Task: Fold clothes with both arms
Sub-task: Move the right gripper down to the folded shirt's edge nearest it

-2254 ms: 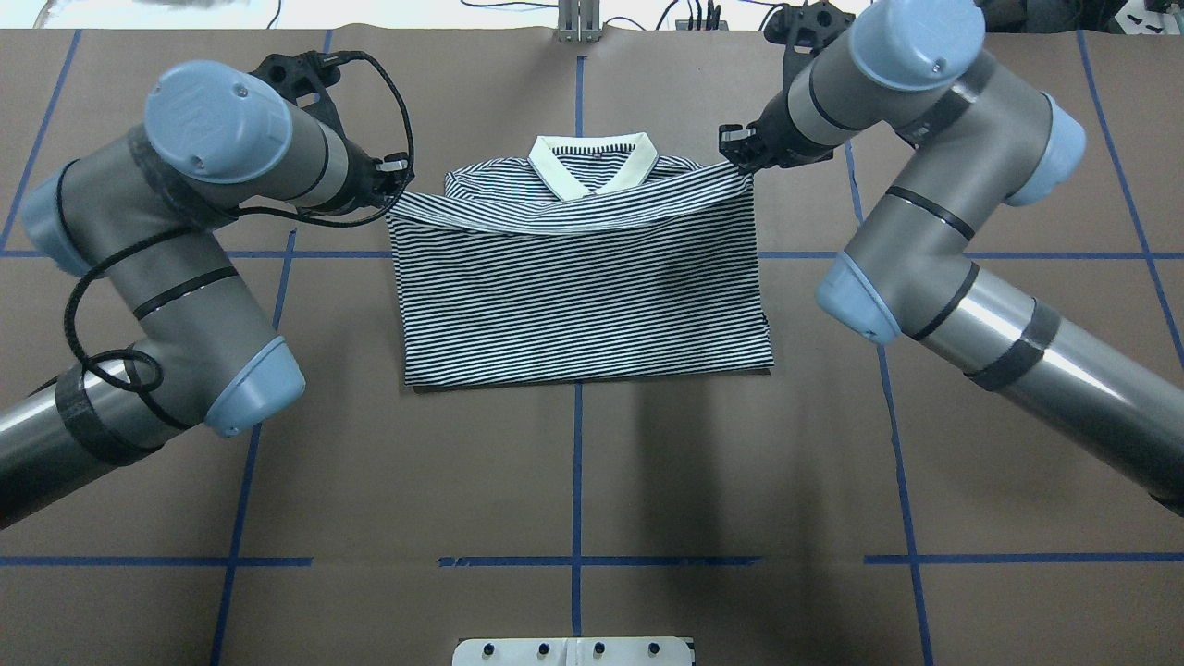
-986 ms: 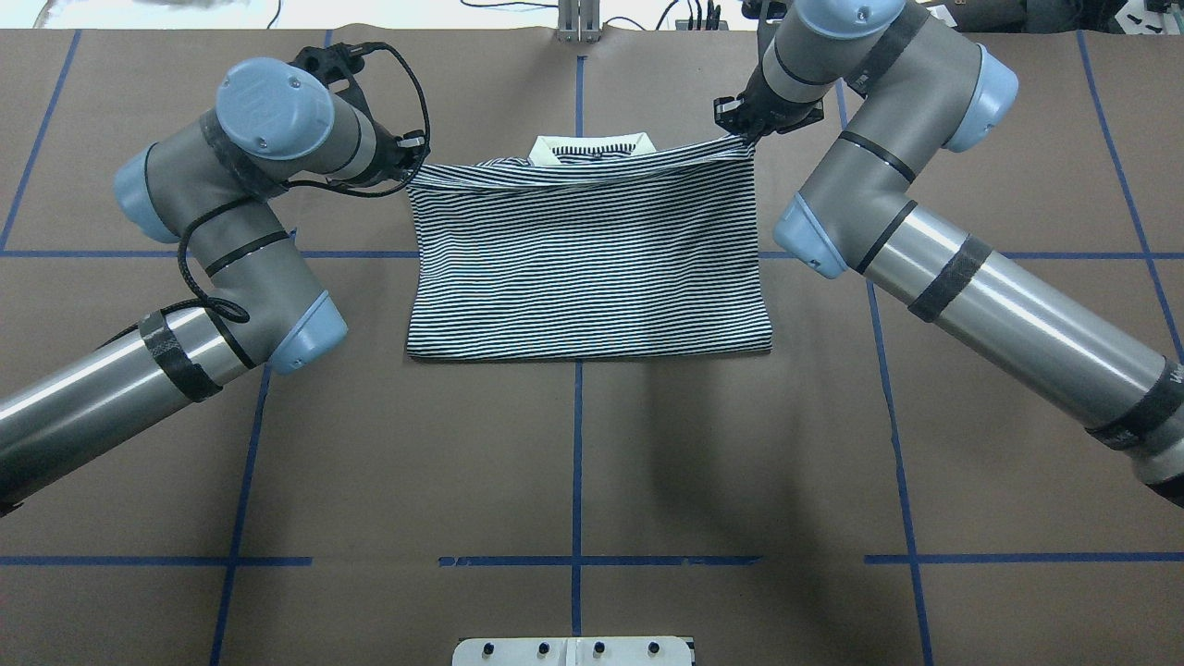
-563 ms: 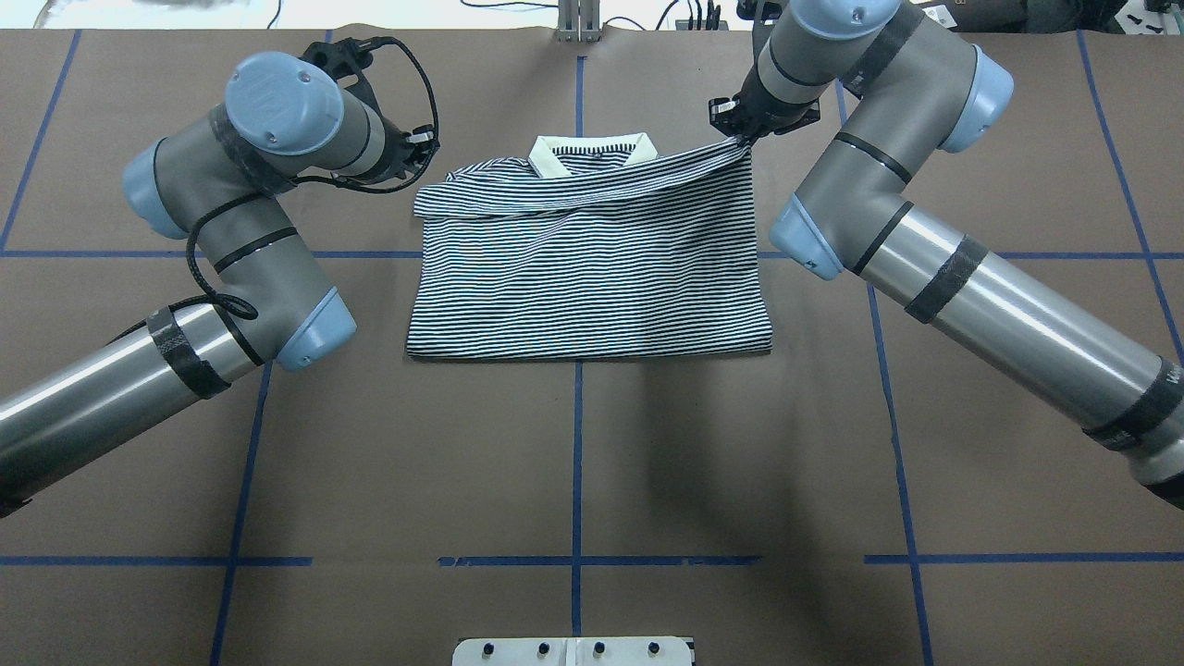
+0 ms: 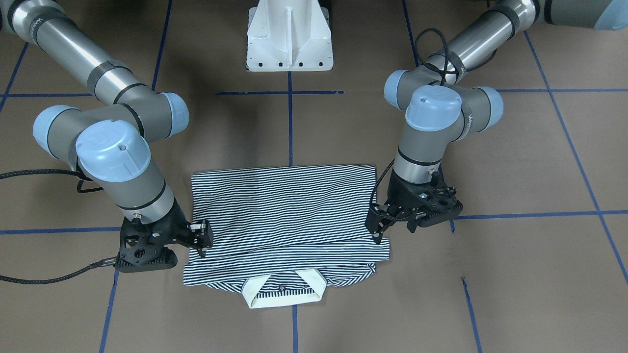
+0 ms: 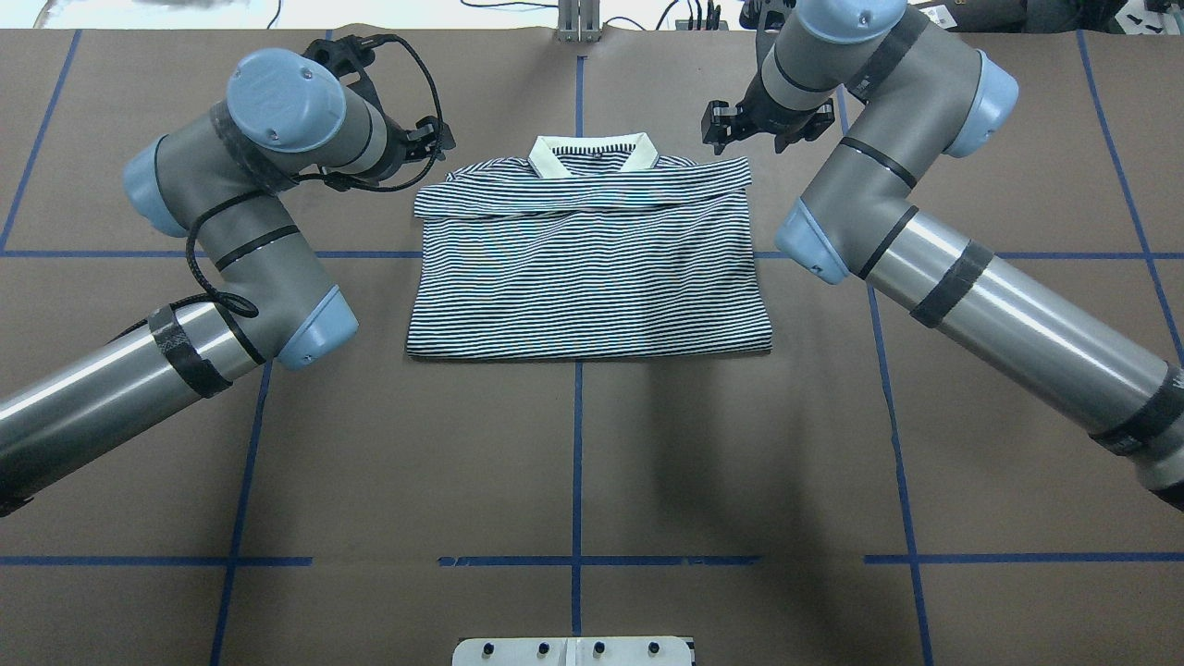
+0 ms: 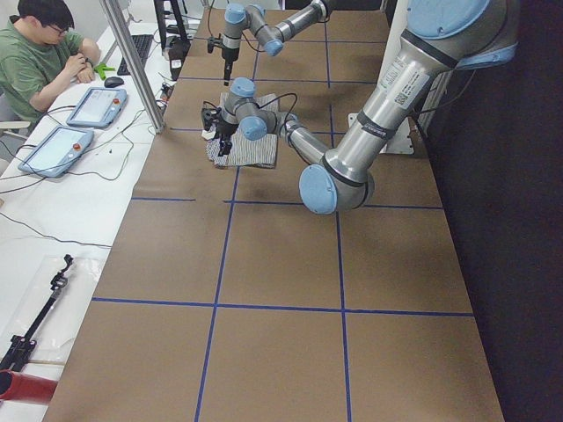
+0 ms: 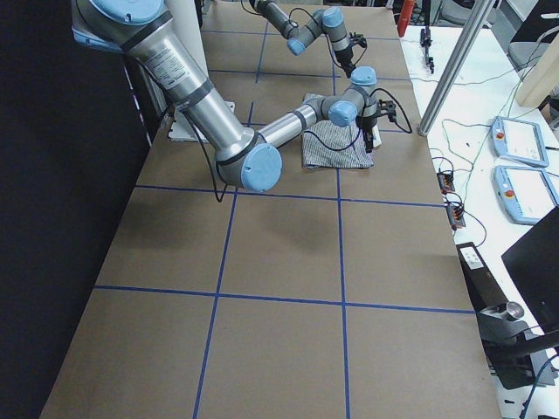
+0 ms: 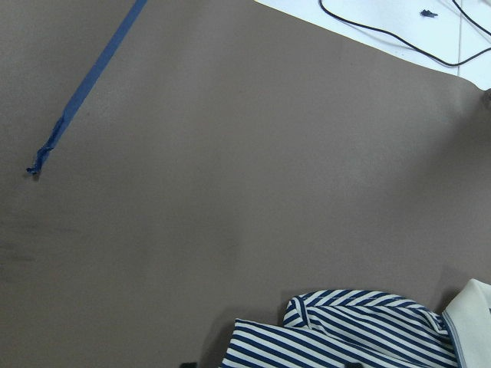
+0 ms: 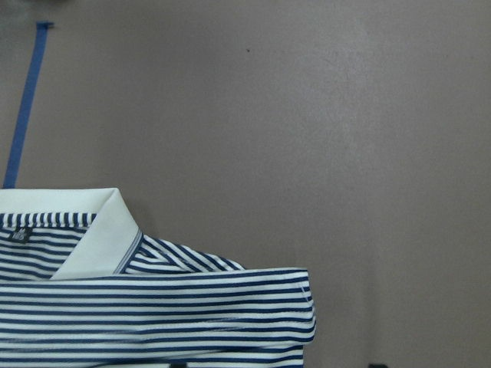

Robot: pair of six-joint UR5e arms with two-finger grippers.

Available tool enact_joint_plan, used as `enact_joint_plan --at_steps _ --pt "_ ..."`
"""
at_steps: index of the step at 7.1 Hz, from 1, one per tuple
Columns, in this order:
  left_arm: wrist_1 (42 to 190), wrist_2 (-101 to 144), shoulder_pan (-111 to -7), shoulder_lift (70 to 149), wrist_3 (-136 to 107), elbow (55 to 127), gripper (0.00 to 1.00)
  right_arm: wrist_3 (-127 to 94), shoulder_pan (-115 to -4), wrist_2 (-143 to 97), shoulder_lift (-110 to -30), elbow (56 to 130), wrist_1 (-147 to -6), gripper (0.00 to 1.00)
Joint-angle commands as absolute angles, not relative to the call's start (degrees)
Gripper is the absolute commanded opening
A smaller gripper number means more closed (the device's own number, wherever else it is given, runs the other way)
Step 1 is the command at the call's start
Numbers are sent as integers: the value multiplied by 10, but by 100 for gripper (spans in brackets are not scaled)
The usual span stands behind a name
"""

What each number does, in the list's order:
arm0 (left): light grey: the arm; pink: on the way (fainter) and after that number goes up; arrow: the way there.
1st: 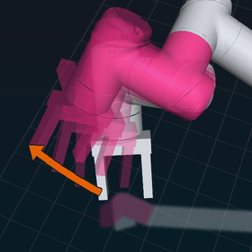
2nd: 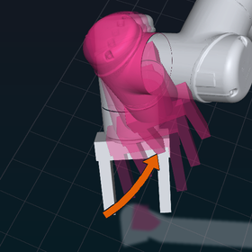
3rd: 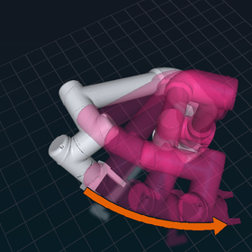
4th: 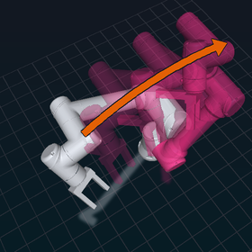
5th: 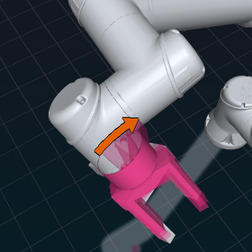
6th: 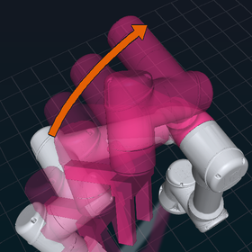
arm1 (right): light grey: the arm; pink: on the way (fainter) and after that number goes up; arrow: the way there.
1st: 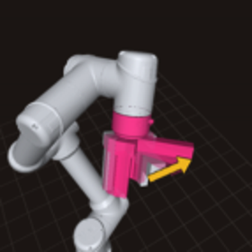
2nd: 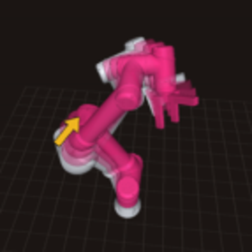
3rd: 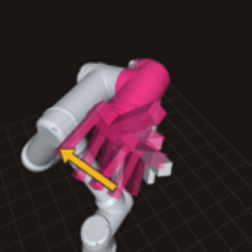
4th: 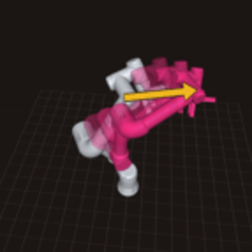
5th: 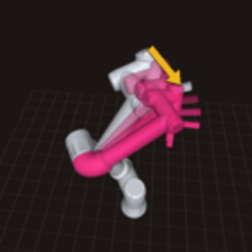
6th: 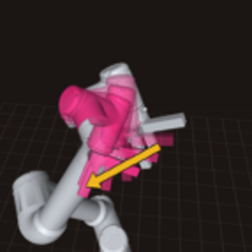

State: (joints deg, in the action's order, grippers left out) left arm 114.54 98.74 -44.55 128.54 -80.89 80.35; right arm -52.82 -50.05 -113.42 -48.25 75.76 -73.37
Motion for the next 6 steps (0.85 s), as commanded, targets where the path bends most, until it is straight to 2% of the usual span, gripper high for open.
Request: enact_joint_plan --at_steps 1,2,6 --pt "1139 989 -445 1286 -810 820 100 -586 -463 -1174 -594 887 -739 100" --pt "1128 989 -444 1286 -810 830 100 -605 -442 -1171 -638 930 -739 100" --pt "1129 990 -443 1286 -811 831 100 -610 -389 -1142 -641 910 -739 98"
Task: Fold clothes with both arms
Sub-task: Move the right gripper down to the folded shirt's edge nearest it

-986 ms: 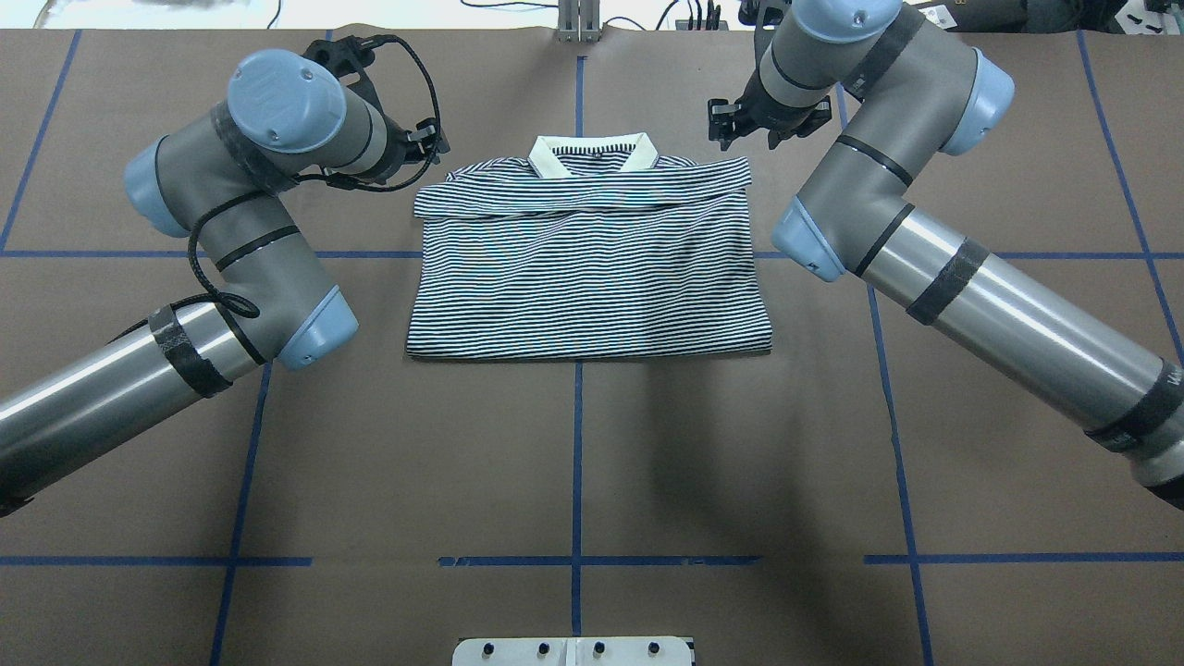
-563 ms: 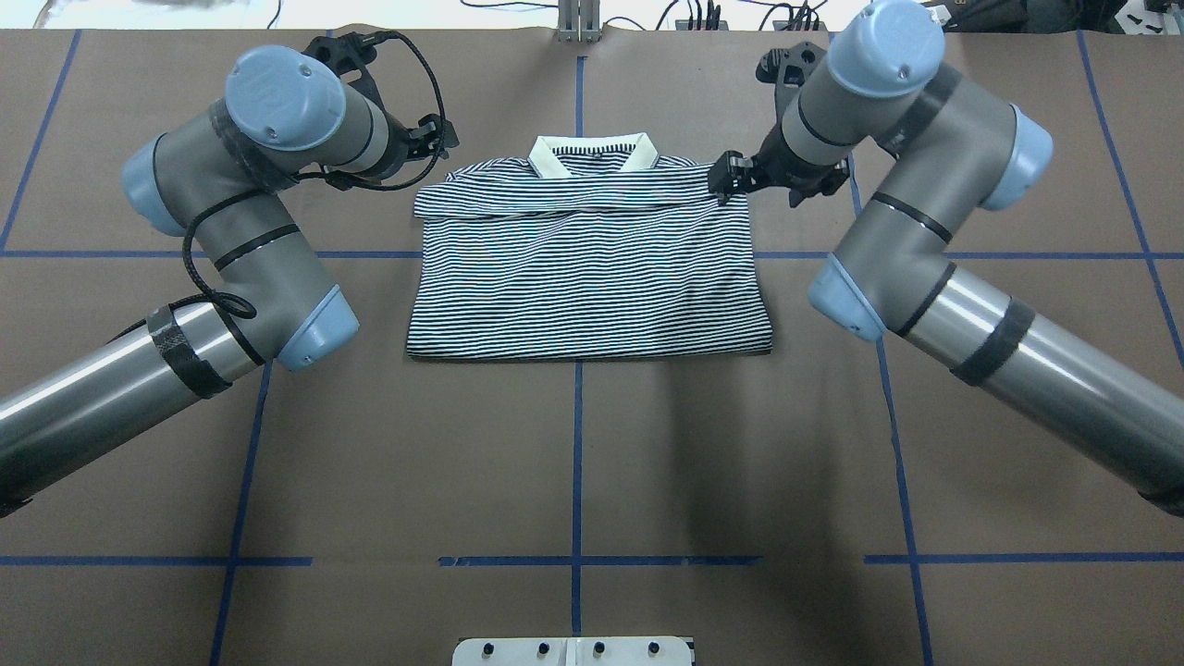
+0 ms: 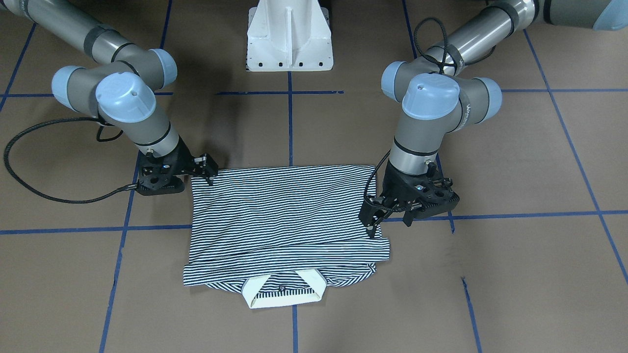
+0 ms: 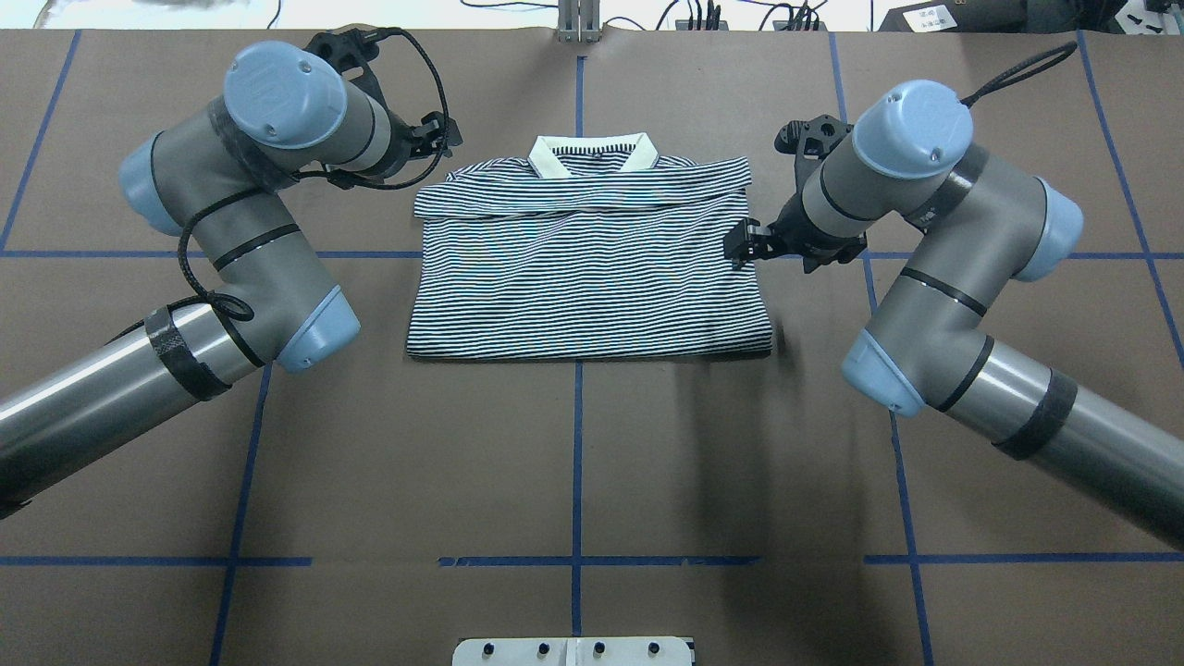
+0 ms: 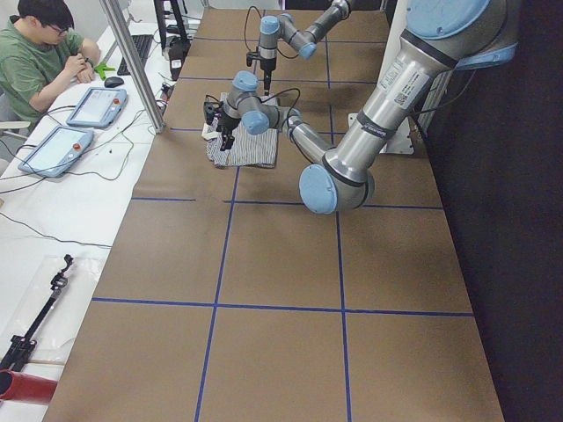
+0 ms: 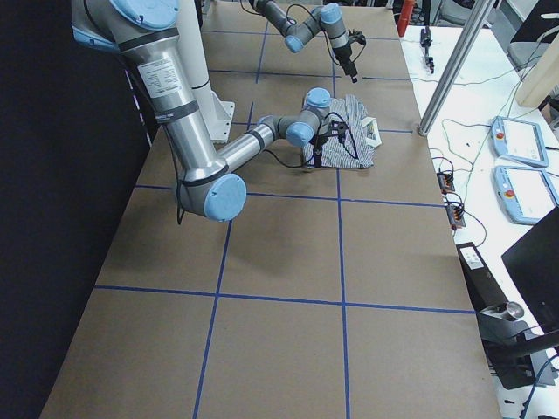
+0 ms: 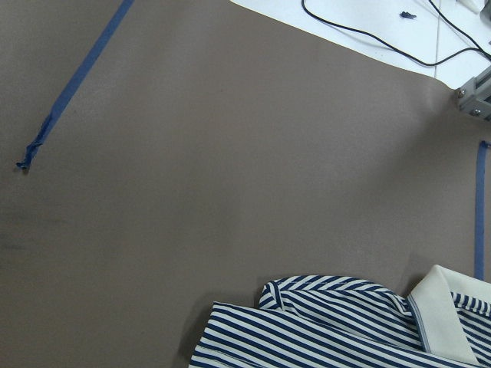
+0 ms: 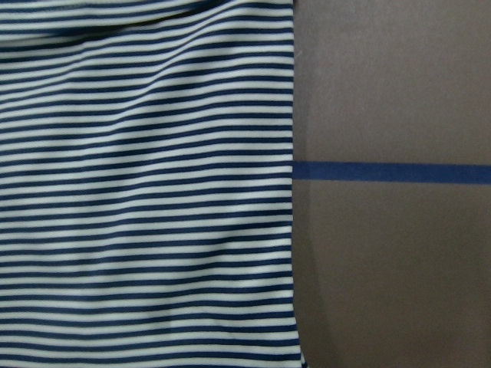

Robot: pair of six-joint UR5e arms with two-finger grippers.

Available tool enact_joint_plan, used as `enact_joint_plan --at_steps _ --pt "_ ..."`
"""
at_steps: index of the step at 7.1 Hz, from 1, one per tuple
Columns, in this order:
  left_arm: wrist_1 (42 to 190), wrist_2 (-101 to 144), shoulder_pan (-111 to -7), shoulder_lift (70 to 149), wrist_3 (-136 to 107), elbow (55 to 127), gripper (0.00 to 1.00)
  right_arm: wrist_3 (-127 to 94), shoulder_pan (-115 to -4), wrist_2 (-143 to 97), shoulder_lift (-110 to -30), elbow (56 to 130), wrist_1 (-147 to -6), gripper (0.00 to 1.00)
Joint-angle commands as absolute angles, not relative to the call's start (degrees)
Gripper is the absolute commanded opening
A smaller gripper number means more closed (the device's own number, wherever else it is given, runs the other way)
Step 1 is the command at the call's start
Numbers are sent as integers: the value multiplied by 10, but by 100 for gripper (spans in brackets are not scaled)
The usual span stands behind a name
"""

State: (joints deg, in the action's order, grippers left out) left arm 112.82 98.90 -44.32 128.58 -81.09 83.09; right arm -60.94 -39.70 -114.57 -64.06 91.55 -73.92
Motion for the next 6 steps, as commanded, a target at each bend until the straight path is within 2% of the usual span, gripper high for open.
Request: enact_joint_plan --at_steps 1,2,3,4,5,6 --pt "1129 990 -443 1286 -811 831 100 -610 -387 -1143 -641 907 -739 95" --pt "1129 990 -443 1286 -811 831 100 -609 -387 -1144 -642 905 -739 85" --pt "1129 990 -443 1286 -810 831 100 -608 -386 -1146 -642 903 -738 67" --pt "1129 990 -443 1285 -811 831 100 -606 -385 -1146 -642 903 -738 54" --pt "1129 989 -443 1285 -810 831 100 -603 -384 -1146 -642 902 -738 35" --pt "1129 989 -443 1285 -810 831 100 -600 -384 -1147 -642 898 -736 11"
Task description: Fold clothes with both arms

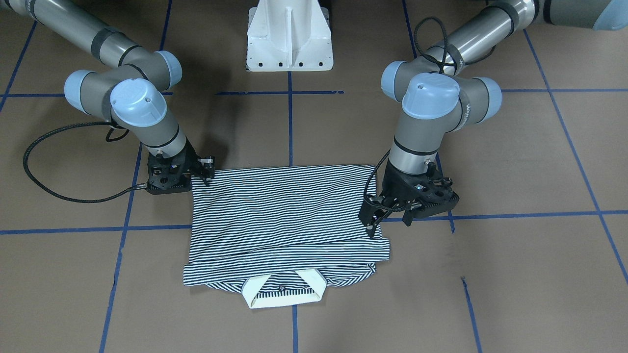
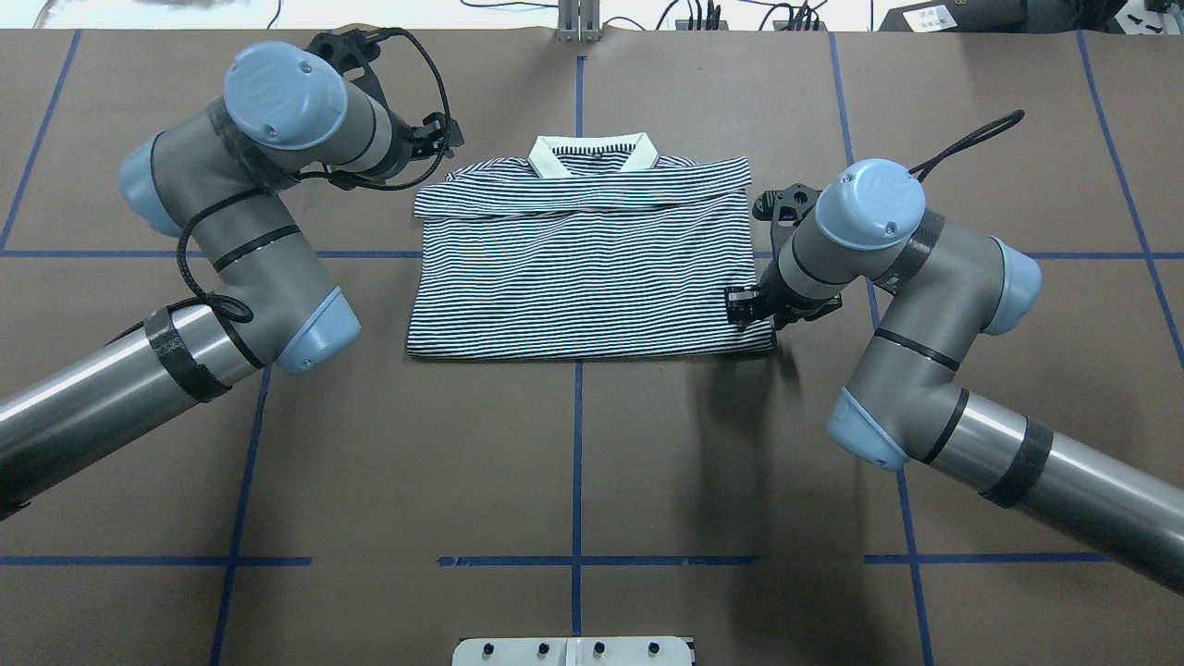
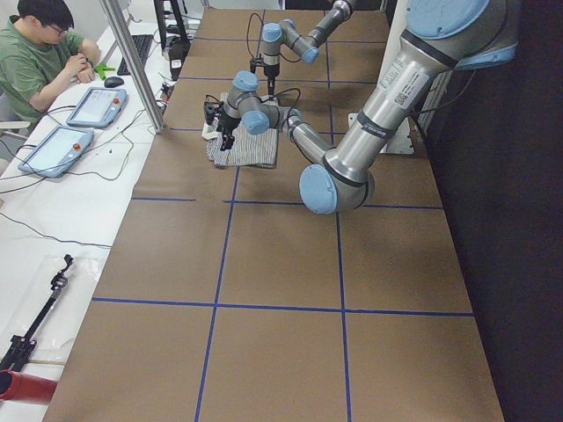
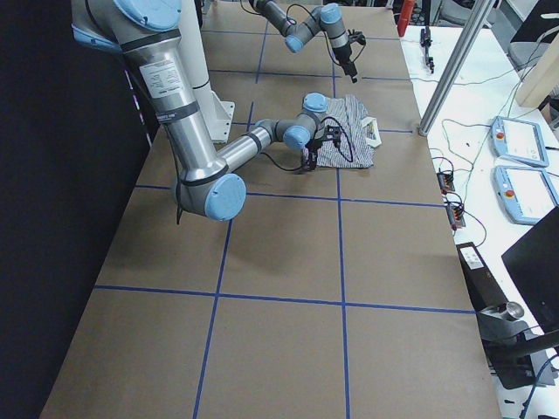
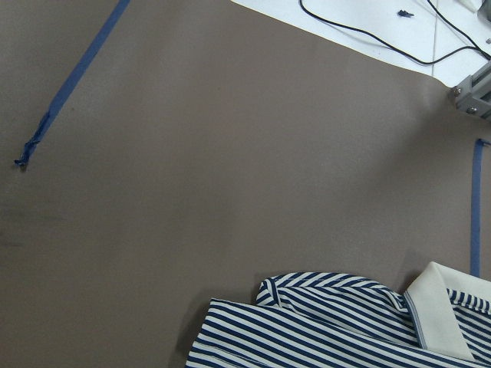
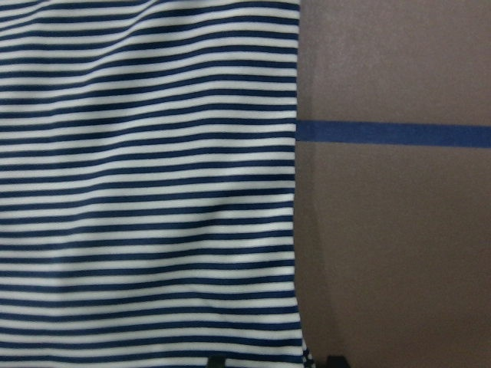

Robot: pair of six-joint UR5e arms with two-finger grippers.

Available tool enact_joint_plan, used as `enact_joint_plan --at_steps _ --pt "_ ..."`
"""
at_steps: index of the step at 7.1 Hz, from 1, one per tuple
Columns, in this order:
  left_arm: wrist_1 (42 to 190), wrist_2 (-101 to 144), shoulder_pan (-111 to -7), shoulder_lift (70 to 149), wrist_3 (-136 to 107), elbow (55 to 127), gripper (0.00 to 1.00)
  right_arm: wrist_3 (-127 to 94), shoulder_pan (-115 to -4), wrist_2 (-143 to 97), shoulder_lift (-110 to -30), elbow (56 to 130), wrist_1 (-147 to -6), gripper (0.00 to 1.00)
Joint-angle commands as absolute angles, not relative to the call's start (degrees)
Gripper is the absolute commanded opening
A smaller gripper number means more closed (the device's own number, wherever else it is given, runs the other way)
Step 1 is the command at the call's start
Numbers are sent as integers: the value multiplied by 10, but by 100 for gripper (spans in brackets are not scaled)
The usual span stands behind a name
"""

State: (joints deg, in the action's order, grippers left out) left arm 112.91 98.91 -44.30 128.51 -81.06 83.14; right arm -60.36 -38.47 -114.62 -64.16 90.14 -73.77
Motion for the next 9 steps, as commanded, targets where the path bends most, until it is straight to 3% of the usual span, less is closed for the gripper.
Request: enact_joint_plan --at_steps 1,4,6,9 --pt "1129 989 -443 1283 -810 831 100 -599 -384 -1147 -642 897 -737 0" --pt "1131 988 -443 1282 -810 831 100 -603 -387 -1164 -646 913 -739 0" --pt "1129 987 -443 1283 -810 831 100 -612 -386 -1206 -717 987 -741 0" --pt "1129 984 -441 1281 -811 839 100 -698 -301 -1212 -875 1155 -741 0"
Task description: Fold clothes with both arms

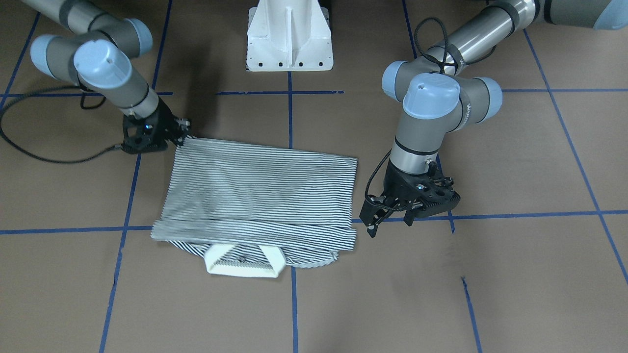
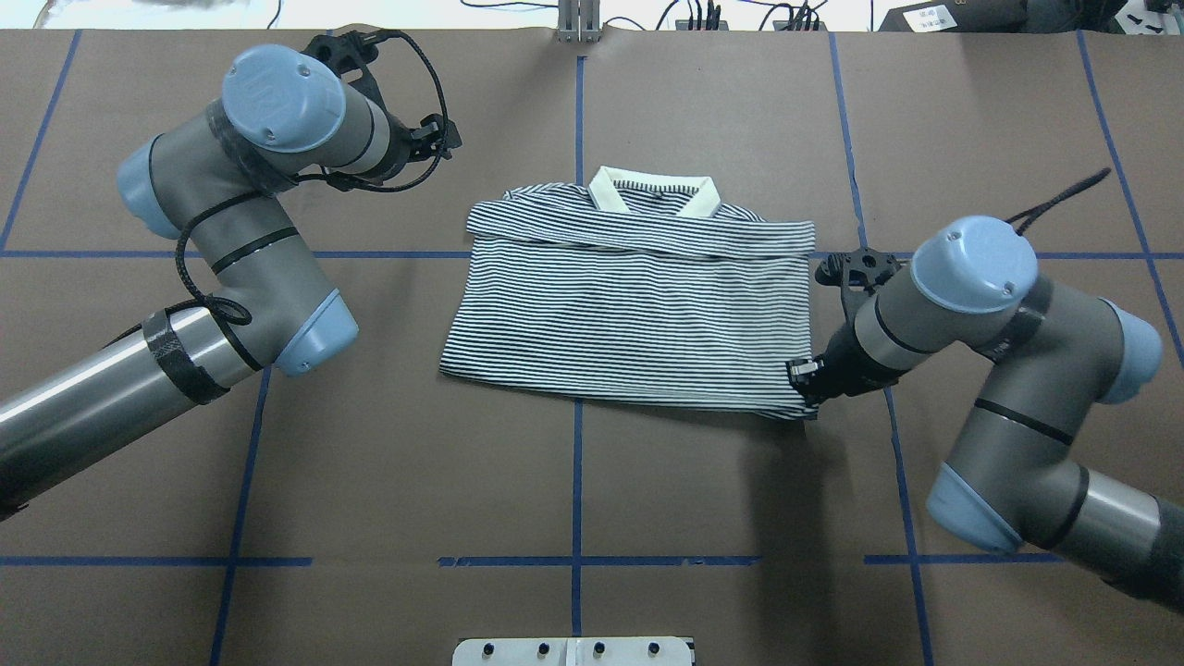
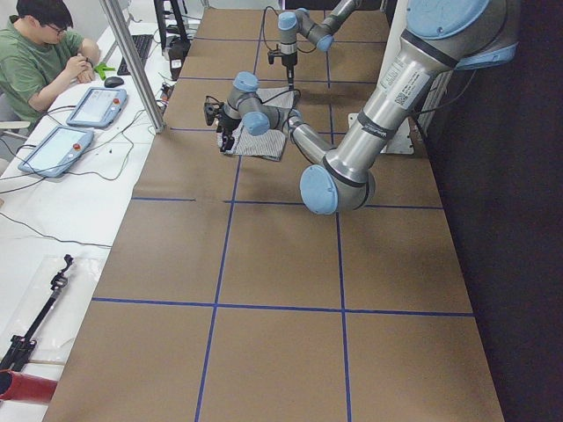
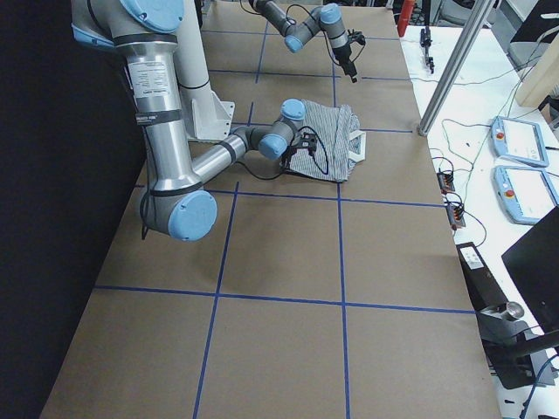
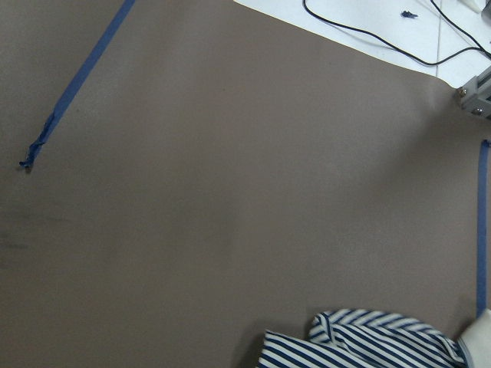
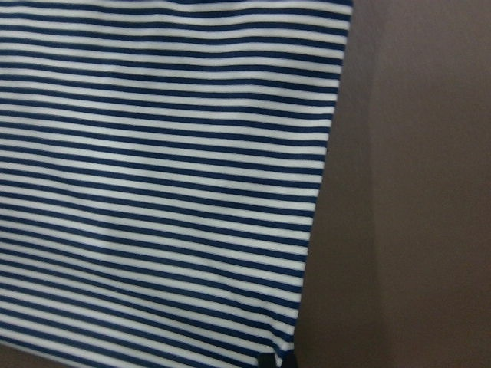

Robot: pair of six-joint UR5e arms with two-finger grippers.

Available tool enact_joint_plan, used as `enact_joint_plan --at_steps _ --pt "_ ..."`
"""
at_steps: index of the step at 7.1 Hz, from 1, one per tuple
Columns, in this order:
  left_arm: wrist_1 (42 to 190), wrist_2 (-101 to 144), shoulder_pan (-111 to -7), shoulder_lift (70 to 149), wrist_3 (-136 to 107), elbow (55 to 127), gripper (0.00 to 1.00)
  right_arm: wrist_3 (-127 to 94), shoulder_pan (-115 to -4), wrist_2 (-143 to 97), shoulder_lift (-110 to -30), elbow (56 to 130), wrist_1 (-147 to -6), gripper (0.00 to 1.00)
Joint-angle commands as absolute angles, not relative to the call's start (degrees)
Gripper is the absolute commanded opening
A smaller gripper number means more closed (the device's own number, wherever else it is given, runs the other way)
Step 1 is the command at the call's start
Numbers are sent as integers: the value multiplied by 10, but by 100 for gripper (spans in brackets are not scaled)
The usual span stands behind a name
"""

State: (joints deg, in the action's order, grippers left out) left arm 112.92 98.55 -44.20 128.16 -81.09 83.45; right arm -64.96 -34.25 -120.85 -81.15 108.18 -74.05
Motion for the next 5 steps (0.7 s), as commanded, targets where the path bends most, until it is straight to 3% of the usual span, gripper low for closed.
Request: enact_joint_plan --at_steps 1,3,4,5 --pt "1129 983 -438 1280 -812 841 100 -740 -249 -1211 -899 1184 -741 0" --pt "1129 983 -429 1279 -813 851 100 -770 -185 -1209 -906 1189 -740 0" --pt "1128 985 -420 1272 -813 866 100 -776 -175 -1208 -906 1192 -735 99" --pt "1099 991 -403 1271 -816 892 100 -803 -175 -1203 -901 1204 -733 100"
